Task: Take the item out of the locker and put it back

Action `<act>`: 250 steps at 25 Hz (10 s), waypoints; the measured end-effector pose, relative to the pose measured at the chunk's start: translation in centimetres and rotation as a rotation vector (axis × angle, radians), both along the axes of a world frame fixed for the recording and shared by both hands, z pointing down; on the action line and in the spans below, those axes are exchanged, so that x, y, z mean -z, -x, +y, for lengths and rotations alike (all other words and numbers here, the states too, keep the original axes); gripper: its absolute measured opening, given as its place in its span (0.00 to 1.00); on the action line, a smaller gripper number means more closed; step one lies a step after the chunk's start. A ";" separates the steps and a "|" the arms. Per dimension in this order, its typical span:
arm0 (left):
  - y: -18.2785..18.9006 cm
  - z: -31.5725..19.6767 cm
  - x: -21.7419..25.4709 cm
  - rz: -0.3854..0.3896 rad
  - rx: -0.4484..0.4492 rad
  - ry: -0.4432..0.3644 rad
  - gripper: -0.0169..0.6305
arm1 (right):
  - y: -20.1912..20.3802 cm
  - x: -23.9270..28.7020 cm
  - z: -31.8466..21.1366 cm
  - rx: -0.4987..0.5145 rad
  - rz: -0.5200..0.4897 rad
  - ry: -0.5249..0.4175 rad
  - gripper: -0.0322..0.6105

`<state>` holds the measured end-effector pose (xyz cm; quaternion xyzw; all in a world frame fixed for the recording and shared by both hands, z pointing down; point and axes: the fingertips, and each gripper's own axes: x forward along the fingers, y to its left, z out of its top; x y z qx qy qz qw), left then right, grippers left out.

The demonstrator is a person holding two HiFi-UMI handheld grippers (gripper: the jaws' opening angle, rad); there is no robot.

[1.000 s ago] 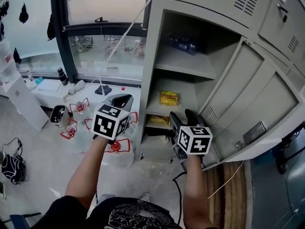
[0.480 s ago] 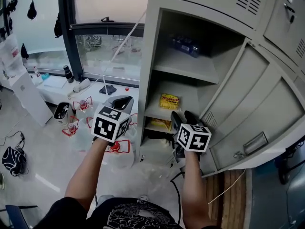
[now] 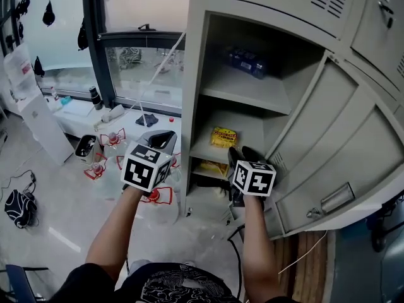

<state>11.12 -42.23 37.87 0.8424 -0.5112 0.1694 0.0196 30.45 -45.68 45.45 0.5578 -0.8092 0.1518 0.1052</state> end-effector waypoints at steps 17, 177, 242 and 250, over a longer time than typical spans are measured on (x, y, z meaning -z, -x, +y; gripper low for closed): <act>0.7 0.5 -0.7 0.003 0.044 0.011 0.04 | 0.7 -1.2 -1.3 0.070 0.143 0.086 0.25; 2.6 1.1 3.0 0.056 0.000 -0.024 0.04 | -0.6 20.7 -3.3 -0.269 0.089 -0.397 0.11; 17.6 6.5 3.8 0.187 -0.038 -0.059 0.04 | 20.6 14.5 8.3 -0.046 0.150 -0.329 0.20; 23.6 7.5 3.3 0.178 0.027 -0.053 0.04 | 26.6 12.8 8.9 0.035 0.141 -0.307 0.17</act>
